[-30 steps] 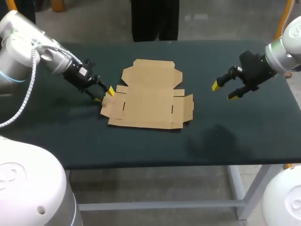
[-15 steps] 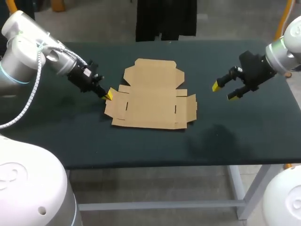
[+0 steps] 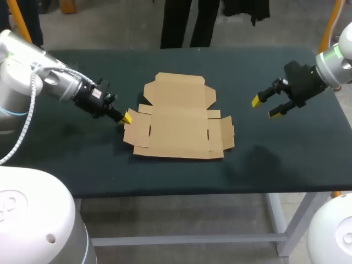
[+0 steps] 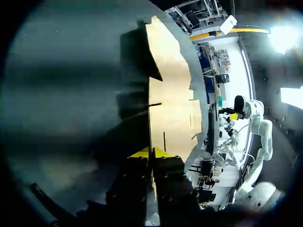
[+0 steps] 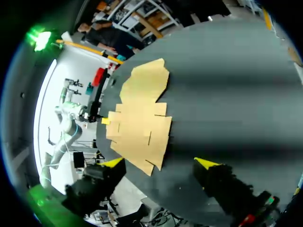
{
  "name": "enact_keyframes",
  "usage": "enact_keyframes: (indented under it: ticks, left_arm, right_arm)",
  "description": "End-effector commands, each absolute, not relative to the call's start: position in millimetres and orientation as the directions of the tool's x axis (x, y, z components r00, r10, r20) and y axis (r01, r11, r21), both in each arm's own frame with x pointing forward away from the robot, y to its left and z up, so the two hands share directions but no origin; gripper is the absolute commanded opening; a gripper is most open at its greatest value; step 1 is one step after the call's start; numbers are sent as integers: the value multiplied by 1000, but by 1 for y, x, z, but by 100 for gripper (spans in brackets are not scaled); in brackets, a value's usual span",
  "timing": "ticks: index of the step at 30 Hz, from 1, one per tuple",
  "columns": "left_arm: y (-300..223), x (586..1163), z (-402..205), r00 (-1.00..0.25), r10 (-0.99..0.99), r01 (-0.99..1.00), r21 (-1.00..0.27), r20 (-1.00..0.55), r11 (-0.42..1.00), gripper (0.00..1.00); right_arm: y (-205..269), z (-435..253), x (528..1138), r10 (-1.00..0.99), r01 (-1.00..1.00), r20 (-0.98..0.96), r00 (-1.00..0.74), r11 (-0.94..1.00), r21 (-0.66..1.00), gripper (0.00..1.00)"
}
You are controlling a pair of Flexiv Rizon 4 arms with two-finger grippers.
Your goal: Assemble the packaging by folding the flat box into shape, placing the metal phone stand inside, and closing the box properly
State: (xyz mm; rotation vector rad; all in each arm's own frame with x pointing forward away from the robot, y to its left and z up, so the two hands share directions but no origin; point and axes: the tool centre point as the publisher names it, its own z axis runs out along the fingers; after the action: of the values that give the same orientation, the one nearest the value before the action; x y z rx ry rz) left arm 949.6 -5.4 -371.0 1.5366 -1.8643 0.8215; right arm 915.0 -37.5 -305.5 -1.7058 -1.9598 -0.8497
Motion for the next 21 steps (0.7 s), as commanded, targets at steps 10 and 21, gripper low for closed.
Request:
enact_keyframes:
  ticks: [10, 21]
  left_arm:
    - [-6, 934, -378, -121, -609, -993, -92, 784, 78, 0]
    - [-3, 935, -389, -139, -602, -989, -75, 786, 131, 0]
  right_arm:
    - [-40, -304, 910, 726, 981, 664, -177, 74, 179, 100]
    - [-38, -304, 911, 727, 982, 664, -174, 76, 174, 100]
